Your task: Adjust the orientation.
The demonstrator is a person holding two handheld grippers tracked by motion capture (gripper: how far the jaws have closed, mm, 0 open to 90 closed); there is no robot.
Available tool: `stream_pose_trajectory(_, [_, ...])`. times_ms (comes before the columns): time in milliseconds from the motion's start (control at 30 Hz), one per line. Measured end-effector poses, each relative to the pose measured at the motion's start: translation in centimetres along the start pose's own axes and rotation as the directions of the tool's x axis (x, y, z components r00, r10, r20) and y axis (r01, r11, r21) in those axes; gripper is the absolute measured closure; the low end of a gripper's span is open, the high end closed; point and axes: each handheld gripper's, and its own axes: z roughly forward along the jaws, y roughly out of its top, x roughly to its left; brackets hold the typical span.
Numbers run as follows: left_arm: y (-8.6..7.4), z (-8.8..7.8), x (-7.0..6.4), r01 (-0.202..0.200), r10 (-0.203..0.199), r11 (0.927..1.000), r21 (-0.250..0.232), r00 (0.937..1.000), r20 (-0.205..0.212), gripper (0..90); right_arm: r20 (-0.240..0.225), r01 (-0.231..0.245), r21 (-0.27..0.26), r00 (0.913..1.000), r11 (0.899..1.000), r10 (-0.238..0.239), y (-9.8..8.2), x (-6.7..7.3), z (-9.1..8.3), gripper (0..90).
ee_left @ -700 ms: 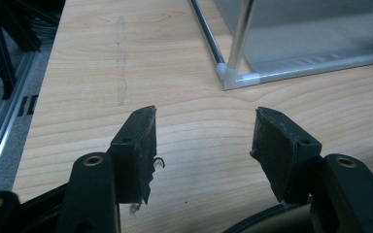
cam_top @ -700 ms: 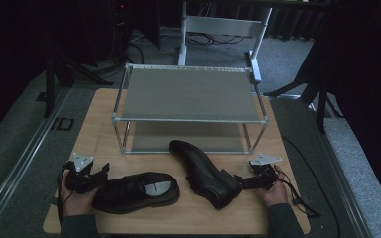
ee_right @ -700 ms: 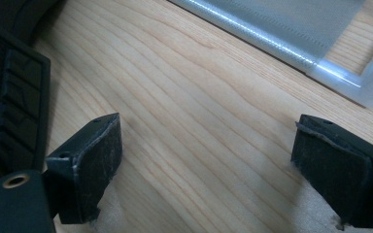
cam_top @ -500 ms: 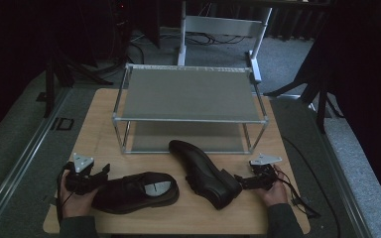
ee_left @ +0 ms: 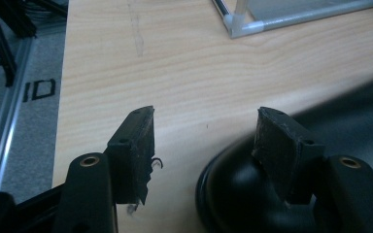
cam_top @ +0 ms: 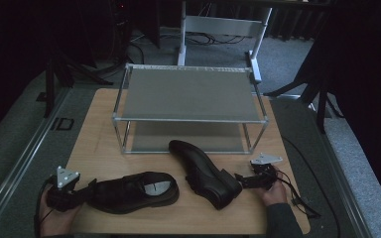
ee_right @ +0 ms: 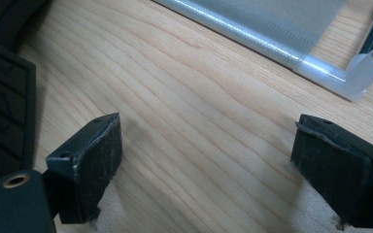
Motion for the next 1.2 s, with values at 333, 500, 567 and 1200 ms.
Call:
stream_pose_trajectory(333, [-1.8,-2.3,-0.3,-0.051,0.049,0.9985,0.022,0.9965,0.067,36.8,0.002,-0.003,0.000,1.0000,1.000,0.003,0.0,0.0,0.0,10.9])
stream_pose_trajectory(500, [-3.0,-2.4,-0.7,-0.086,0.079,0.9948,0.053,0.9887,0.127,35.6,0.003,-0.003,0.001,1.0000,1.000,0.003,0.0,0.0,0.0,10.9])
stream_pose_trajectory(567, [-3.3,-2.0,-0.9,-0.094,0.083,0.9929,0.074,0.9869,0.138,35.1,0.003,-0.003,0.000,1.0000,1.000,0.003,0.0,0.0,0.0,10.9])
stream_pose_trajectory(1200, [-2.6,0.9,0.2,-0.042,0.032,0.9987,0.030,0.9619,0.272,29.2,0.003,-0.003,0.000,1.0000,1.000,0.003,0.0,0.0,0.0,10.9])
